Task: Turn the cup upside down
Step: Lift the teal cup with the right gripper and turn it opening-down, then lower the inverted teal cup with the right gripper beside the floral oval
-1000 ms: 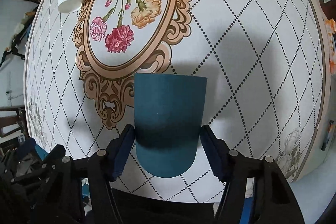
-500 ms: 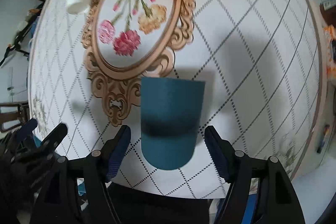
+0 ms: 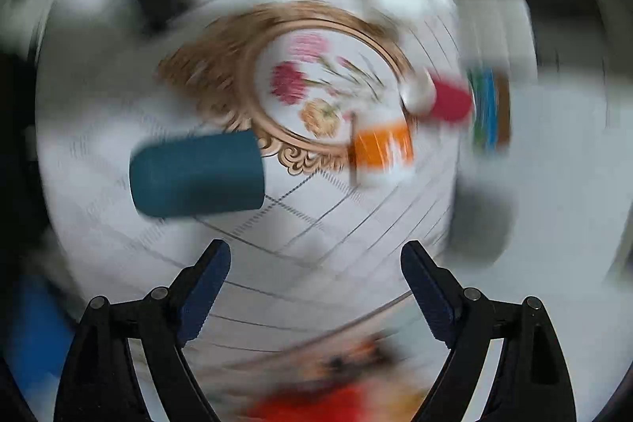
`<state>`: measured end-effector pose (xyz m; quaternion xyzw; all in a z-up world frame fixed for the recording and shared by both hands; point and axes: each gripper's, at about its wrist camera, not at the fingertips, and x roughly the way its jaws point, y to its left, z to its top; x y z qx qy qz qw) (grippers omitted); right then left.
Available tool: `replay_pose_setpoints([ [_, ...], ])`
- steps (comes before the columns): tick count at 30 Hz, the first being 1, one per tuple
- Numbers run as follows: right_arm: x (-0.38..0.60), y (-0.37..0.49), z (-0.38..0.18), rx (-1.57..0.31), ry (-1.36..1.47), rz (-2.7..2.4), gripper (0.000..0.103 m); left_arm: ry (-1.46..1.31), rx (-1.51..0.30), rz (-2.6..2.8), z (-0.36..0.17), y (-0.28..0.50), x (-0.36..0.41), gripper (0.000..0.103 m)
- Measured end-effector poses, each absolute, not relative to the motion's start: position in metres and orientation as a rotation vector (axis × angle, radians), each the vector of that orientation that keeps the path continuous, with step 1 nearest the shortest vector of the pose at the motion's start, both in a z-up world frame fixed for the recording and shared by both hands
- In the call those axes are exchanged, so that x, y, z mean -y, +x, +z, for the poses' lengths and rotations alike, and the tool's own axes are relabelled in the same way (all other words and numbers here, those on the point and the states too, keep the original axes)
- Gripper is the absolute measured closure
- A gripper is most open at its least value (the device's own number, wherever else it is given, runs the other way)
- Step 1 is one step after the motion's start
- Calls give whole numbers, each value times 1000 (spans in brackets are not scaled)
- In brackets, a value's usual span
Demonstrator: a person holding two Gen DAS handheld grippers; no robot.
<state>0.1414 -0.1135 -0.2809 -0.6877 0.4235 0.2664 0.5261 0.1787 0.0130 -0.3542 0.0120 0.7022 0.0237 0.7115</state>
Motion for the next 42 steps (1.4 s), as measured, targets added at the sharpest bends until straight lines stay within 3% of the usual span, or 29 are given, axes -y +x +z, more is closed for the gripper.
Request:
replay_pose_setpoints([
  [7,119,80,-348,-588,-2273,1004,13,9,-1606,68,-378,170,-25,11],
  [12,144,70,-375,-266,-2564,1178,13,-23,-1627,74,-393,159,-27,11],
  [17,156,70,-385,-128,-2691,1323,13,-51,-1641,72,-406,147,-34,11],
  [24,160,75,-405,-61,-2737,1427,16,-59,-1653,69,-416,136,-27,11],
  [27,162,76,-416,-62,-2743,1447,31,-63,-1656,76,-423,131,-25,11],
  [42,110,99,-430,-336,-2521,1277,32,-39,-1639,90,-417,130,-39,11],
])
